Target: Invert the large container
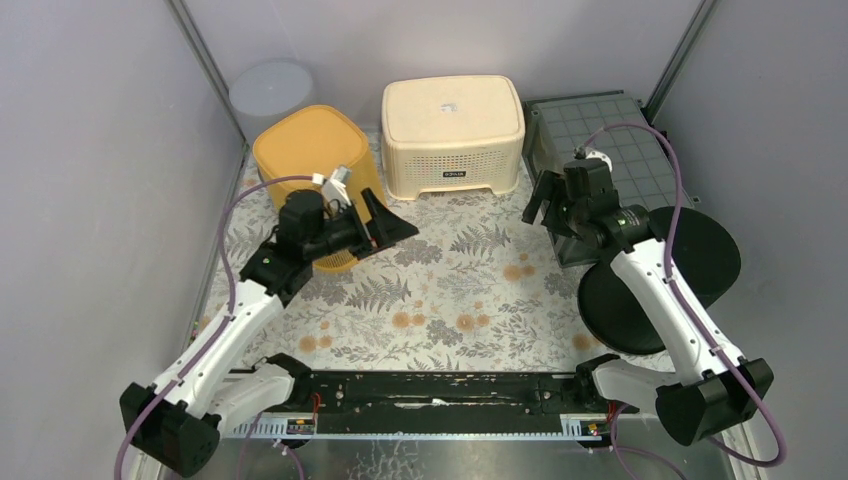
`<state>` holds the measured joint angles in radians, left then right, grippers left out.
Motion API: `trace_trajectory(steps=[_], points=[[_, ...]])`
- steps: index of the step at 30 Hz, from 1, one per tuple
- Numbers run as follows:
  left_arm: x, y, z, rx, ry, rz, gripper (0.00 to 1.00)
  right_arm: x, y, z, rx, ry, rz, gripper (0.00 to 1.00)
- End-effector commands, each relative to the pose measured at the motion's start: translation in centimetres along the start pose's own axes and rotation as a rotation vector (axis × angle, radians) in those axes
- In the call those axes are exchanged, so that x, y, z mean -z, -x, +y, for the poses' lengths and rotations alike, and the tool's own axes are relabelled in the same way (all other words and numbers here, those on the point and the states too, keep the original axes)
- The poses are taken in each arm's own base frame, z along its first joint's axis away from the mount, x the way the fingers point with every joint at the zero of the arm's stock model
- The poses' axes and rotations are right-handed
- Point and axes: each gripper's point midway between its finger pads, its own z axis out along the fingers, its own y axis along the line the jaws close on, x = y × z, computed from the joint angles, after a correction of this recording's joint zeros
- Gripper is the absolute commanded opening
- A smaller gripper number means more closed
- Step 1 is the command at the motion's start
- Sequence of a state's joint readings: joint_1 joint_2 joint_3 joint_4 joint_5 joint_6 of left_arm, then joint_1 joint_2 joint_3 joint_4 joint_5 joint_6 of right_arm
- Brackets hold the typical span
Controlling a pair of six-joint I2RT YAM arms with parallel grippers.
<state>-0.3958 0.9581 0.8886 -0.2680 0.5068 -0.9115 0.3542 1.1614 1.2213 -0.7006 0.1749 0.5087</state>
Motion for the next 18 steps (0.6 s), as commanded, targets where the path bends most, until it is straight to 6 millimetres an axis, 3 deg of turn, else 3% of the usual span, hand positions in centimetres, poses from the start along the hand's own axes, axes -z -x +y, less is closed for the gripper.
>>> trace_trajectory(steps=[1,6,11,16,18], points=[[-2.1,-0.1,-1.7,-0.045,-0.017,-0.031,1.0,-1.0,0.0,-0.3,0.002,0.008,-0.007,0.92],[-3.3,-1.5,-1.9,-0.048,-0.011,-0.002,1.0,-3.8,1.7,2.2,-0.019,0.073,-0.015,0.91],[-3.2,-2.0,-1.6,-0.049,0.008,0.0,1.0,-8.3,3.4,2.9,0.001,0.022,-0.01,0.9],[-3.1,-2.4,-1.1,-0.053,0.034,0.006,1.0,-13.4,4.3,1.6,0.004,-0.057,0.028,0.9],[-3.1,-2.5,-0.8,-0.055,0.045,0.008,1.0,-15.5,4.5,0.0,-0.009,-0.107,0.06,0.9]])
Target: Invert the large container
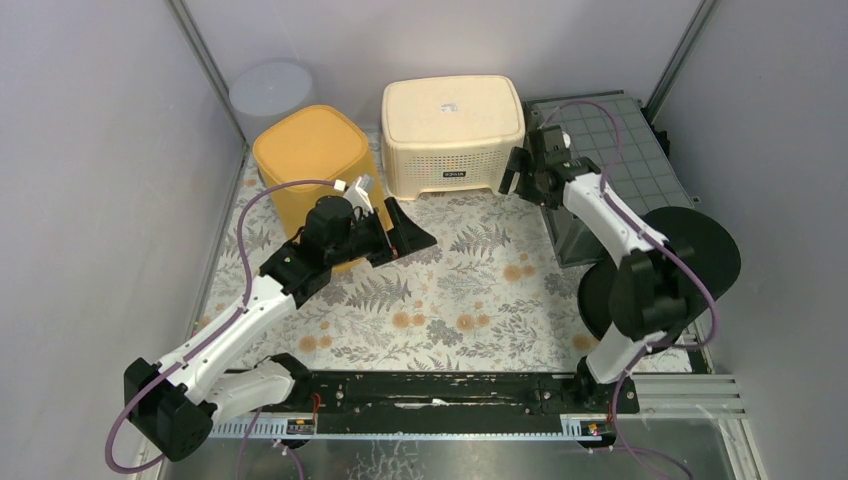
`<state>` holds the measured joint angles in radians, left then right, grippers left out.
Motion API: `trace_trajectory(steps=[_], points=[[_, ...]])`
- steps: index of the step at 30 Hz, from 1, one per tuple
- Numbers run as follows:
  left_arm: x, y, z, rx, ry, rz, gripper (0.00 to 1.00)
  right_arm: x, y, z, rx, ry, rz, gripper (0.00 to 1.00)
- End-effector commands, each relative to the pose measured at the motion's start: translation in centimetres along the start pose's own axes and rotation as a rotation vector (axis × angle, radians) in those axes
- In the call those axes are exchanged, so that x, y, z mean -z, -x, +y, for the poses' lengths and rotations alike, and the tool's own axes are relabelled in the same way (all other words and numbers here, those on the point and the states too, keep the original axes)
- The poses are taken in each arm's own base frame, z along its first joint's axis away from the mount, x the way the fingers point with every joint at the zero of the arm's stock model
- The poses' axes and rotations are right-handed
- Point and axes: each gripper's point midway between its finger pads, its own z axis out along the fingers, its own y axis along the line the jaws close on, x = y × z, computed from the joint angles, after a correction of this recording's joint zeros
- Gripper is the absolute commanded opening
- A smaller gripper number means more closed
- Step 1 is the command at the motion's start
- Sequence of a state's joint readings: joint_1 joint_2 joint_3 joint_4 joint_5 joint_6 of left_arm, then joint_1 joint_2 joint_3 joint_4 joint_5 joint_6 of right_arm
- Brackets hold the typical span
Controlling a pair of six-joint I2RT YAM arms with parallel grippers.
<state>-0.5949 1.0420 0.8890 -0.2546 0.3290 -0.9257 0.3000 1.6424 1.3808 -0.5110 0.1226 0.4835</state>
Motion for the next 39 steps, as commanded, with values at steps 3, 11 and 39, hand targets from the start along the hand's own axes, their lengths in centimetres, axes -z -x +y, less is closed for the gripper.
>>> trace_trajectory(steps=[3,11,39], points=[[0.1,1.0,-0.7,-0.031,-0.009,-0.049,1.0,-3.4,5.3,-3.8,-0.06,-0.098,-0.054,0.9],[-2.1,1.4,2.3,-0.041,0.093,-0.06,1.0,-4.9,8.3,-7.1,-0.133,-0.11,-0.081,0.9],[-1.4,6.5,22.7,0.29,0.554,-0.44,1.0,1.2,2.8,3.4,-0.044,0.357,-0.098,0.87]])
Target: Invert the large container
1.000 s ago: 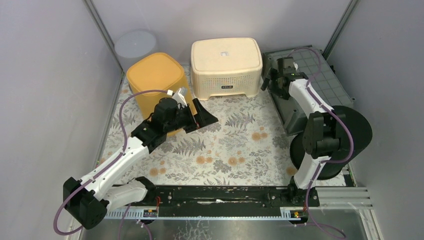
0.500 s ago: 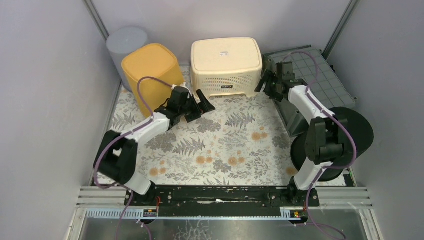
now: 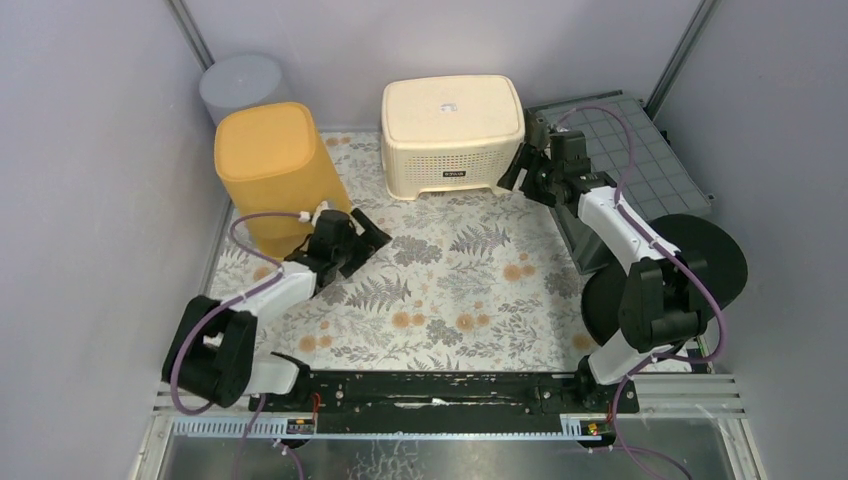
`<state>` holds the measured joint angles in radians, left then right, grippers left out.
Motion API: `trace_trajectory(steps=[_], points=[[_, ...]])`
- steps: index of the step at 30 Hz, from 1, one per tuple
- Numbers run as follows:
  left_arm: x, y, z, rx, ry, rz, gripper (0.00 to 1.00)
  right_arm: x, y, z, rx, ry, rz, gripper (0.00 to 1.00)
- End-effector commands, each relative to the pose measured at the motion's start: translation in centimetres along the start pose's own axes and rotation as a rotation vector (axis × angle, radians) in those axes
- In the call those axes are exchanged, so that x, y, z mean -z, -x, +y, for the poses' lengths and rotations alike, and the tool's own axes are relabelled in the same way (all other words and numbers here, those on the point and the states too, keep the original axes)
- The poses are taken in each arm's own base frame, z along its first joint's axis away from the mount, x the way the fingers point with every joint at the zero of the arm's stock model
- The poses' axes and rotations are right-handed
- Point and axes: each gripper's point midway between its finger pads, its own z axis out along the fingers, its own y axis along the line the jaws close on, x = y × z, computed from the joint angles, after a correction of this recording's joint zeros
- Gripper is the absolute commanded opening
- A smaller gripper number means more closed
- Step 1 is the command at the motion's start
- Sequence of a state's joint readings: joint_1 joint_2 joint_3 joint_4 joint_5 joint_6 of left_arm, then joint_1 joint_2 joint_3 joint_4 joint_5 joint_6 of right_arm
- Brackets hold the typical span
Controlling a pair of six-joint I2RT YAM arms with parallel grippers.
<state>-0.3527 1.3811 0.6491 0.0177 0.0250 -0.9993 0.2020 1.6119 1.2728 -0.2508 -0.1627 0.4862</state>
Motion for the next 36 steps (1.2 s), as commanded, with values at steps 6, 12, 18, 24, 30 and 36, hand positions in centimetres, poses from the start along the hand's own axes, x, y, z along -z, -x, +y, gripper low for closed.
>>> trace_trajectory(steps=[6,12,18,24,30,36], points=[[5.1,4.9,3.1,0.122,0.052,-0.262,1.0,1.3,-0.4,2.7,0.035,0.12,-0.019,0.87],[8.8,5.6,3.0,0.128,0.018,-0.338,1.0,2.1,-2.1,4.1,0.041,0.193,0.002,0.87],[11.4,5.3,0.2,0.093,-0.117,-0.317,1.0,3.9,-4.6,7.4,0.094,0.269,0.049,0.87],[9.6,4.1,-6.6,-0.103,-0.318,-0.214,1.0,6.6,-7.2,5.8,0.094,0.238,0.075,0.88],[3.6,4.5,-8.8,-0.23,-0.218,-0.191,1.0,9.5,-9.2,3.9,0.11,0.204,0.072,0.89],[-0.5,7.8,-6.3,-0.25,-0.058,-0.27,1.0,12.6,-10.0,3.3,0.095,0.219,0.025,0.91]])
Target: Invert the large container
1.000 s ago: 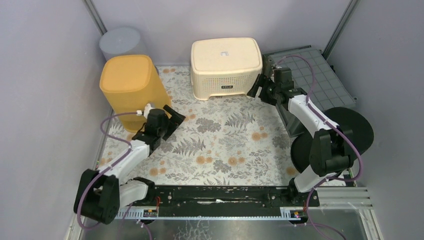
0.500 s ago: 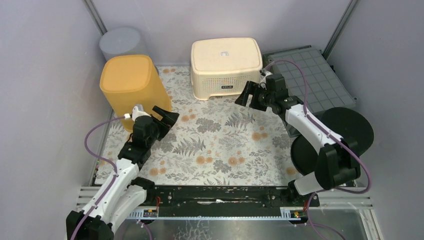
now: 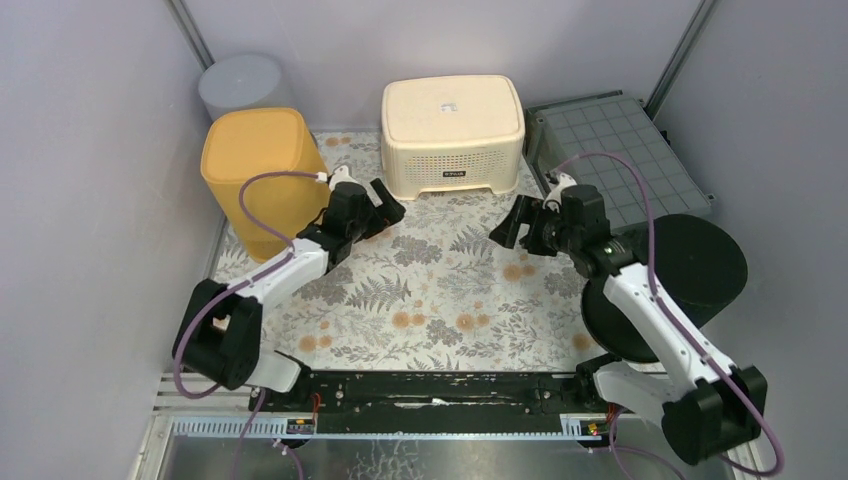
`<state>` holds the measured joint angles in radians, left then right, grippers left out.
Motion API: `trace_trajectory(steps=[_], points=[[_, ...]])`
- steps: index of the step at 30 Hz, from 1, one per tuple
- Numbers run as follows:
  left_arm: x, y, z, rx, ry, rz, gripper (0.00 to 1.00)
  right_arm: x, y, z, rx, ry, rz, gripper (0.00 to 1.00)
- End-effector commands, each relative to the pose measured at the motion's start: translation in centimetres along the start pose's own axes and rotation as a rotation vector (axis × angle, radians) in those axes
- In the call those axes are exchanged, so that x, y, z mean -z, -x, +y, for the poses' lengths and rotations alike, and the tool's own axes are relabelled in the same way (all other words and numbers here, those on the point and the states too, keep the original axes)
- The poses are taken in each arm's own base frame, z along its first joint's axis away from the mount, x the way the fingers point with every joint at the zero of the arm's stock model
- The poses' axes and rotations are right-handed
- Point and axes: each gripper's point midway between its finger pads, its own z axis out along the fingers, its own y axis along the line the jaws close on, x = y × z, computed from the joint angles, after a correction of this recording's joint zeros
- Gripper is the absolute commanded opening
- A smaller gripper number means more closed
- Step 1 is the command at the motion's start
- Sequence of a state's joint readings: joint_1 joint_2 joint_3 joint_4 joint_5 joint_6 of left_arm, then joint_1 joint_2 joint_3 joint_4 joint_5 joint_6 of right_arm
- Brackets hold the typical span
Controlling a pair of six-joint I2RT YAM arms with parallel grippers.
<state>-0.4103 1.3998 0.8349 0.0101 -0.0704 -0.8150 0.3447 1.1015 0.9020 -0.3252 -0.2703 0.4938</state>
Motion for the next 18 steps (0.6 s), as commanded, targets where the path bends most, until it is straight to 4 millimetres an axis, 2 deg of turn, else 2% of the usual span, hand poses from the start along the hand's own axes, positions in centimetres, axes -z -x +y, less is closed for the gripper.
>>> trace_trajectory(steps=[1,4,8,12,16,18], points=[[-2.0,3.9,1.9,-0.033,0.057,-0.144,1.0,2.3,-0.1,0.3,0.008,0.01,-0.056,0.91],[-2.3,4.5,4.4,-0.018,0.119,-0.202,1.0,3.0,-0.5,0.2,0.006,0.012,-0.068,0.92],[-1.2,4.4,7.9,-0.006,0.238,-0.268,1.0,3.5,-0.9,0.1,0.004,0.015,-0.079,0.93],[1.2,4.5,10.8,0.031,0.315,-0.32,1.0,3.3,-1.2,0.0,0.002,0.021,-0.074,0.94],[4.0,4.1,12.4,0.05,0.347,-0.359,1.0,2.8,-1.7,-0.3,0.003,0.021,-0.063,0.94],[5.4,3.8,12.4,0.054,0.321,-0.369,1.0,2.4,-2.0,-0.6,0.007,0.016,-0.054,0.94]])
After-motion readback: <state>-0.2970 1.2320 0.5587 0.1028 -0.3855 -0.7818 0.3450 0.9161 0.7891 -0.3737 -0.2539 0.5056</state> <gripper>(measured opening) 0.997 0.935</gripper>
